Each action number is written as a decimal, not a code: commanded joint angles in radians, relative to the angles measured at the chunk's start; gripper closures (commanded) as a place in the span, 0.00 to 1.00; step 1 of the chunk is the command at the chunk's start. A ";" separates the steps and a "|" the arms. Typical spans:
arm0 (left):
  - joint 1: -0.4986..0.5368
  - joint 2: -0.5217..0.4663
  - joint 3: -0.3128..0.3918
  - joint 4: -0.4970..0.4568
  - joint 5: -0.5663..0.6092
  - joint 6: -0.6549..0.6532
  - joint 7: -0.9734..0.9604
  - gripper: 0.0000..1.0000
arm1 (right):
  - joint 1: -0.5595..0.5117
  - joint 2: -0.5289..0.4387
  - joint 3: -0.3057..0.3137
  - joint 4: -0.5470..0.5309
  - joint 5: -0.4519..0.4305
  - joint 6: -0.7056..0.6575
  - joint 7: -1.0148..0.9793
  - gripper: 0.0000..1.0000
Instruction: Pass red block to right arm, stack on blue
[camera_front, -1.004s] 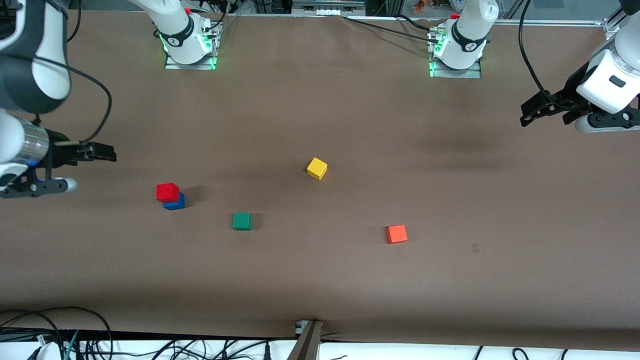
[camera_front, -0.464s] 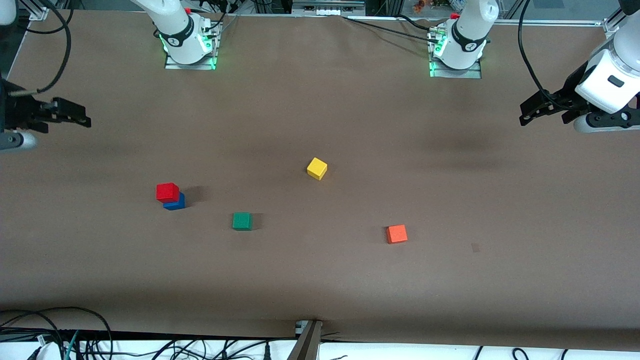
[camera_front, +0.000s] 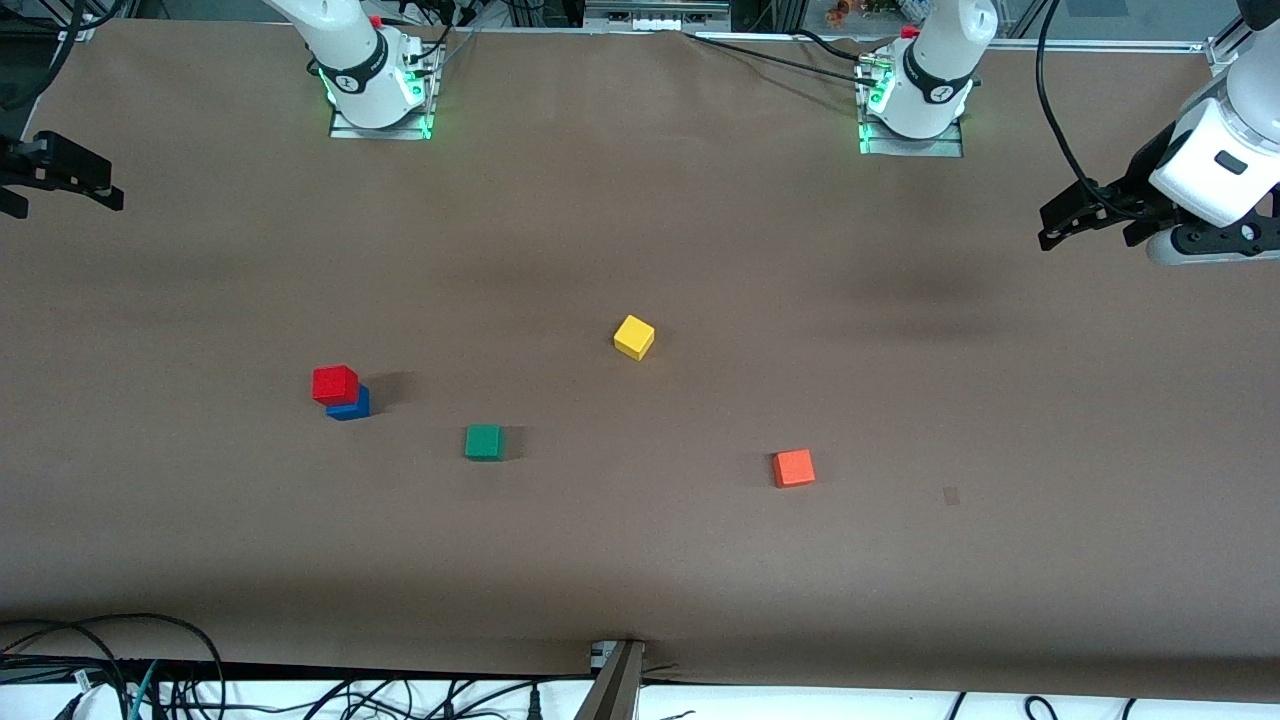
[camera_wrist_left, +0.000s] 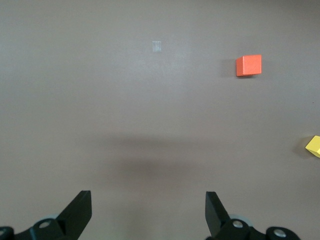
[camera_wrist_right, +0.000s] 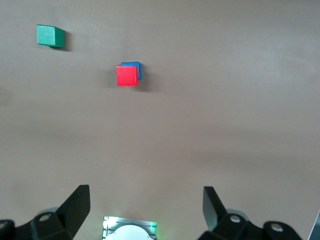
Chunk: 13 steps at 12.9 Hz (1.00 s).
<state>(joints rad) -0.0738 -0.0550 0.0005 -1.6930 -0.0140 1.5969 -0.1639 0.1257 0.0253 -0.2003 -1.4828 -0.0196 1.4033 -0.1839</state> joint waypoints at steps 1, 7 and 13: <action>0.000 0.014 0.000 0.033 -0.012 -0.026 -0.006 0.00 | -0.029 -0.031 0.065 -0.034 -0.026 -0.029 0.009 0.00; 0.000 0.014 0.000 0.033 -0.012 -0.040 -0.008 0.00 | -0.029 -0.001 0.075 -0.016 -0.028 -0.032 0.086 0.00; 0.000 0.014 0.000 0.033 -0.014 -0.043 -0.006 0.00 | -0.031 0.015 0.071 -0.001 -0.029 -0.032 0.086 0.00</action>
<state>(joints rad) -0.0738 -0.0550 0.0005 -1.6929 -0.0140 1.5810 -0.1654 0.1049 0.0358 -0.1364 -1.4935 -0.0360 1.3755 -0.1107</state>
